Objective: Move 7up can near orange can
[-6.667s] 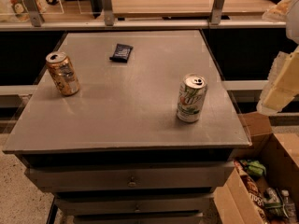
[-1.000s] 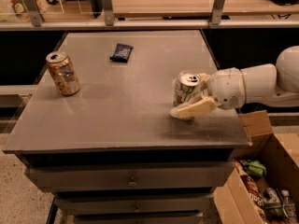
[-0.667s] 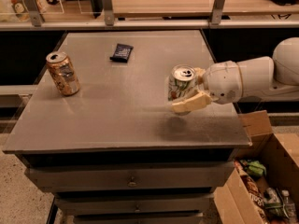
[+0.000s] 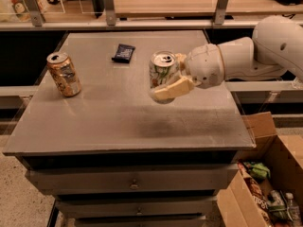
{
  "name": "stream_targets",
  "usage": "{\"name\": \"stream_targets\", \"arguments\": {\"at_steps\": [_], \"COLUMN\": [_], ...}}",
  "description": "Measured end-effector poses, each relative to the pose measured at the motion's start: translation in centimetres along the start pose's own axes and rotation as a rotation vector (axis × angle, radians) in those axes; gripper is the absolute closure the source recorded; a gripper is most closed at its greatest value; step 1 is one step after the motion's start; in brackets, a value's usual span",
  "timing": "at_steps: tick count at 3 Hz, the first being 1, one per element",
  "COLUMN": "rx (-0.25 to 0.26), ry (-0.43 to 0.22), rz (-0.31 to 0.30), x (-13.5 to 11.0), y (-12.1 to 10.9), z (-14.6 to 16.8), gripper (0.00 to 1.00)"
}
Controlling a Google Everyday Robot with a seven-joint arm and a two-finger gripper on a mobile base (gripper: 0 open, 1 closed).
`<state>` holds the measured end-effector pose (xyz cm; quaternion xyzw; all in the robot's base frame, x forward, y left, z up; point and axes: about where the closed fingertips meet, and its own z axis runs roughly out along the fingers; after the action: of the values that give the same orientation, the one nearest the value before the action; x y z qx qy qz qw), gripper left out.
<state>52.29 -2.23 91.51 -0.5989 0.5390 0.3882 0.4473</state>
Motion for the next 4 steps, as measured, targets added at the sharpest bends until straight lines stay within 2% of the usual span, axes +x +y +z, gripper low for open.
{"name": "stream_targets", "arguments": {"at_steps": [1, 2, 4], "rx": [-0.064, -0.106, -0.16], "ry": [0.003, 0.014, -0.003], "rz": [-0.023, -0.021, 0.008], "x": [-1.8, -2.6, -2.7], "y": [-1.0, -1.8, -2.6], "z": [3.7, 7.5, 14.5], "gripper": [1.0, 1.0, 1.0]}}
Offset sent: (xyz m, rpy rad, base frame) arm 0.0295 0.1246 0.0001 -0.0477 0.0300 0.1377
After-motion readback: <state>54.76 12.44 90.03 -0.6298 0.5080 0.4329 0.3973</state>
